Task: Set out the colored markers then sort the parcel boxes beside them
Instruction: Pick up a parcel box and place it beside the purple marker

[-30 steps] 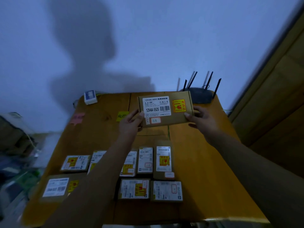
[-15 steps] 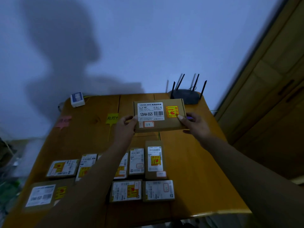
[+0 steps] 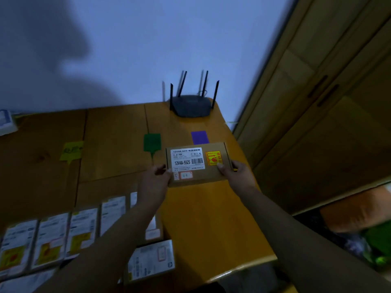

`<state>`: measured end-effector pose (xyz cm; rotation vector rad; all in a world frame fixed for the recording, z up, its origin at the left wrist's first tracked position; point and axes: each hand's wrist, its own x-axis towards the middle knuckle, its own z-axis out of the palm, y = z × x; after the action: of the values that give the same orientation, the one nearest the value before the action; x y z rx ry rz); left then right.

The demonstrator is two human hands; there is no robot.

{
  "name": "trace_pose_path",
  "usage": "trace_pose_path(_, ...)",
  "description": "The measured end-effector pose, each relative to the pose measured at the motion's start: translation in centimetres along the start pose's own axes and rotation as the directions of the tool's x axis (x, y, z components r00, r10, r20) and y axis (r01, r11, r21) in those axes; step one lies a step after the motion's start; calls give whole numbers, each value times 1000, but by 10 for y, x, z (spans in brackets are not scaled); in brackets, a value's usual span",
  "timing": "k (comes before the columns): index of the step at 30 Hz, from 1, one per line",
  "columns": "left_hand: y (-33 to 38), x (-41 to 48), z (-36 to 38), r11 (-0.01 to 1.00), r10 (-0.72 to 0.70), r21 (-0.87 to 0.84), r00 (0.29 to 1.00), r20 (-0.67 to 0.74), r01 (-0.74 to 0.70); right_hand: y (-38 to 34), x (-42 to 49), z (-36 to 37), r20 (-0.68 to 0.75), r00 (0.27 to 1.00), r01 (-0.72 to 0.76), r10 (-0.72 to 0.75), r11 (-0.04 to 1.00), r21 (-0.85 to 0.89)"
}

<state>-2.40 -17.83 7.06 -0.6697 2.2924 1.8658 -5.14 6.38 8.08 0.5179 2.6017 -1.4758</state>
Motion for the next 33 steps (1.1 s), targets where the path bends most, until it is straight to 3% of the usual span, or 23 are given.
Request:
trace_pose_path(2,-3,10,41,998,-2,59,998,56,-2,25,26,-17,-70,994,-81,80,997,-12)
trace_pose_path(5,-1,27,96,998,-60,19,992,115,58,60,72,-43,-135,973,-191,187,981,-20)
trace_pose_path(8,5,49,143,989,-140,-8,966,219,145,89,121,-62,-145,965,-224,220,974,-14)
trace_pose_path(12,8,89,184,988,-152,83,942,301,133,115,179,-68,-122,942,-305,312,950,71)
trace_pose_path(21,-13,151,209,968,-249,60,952,178,242,138,240,-40,20,930,-367,368,920,140)
trace_pose_path(27,-15,152,211,961,-275,73,947,167,266,138,246,-35,25,925,-380,379,919,101)
trace_pose_path(31,-6,146,199,966,-255,-3,959,127,257,122,229,-38,-160,949,-287,272,955,-73)
trace_pose_path(33,2,141,184,967,-244,-61,967,76,249,104,215,-34,-234,960,-167,154,985,-34)
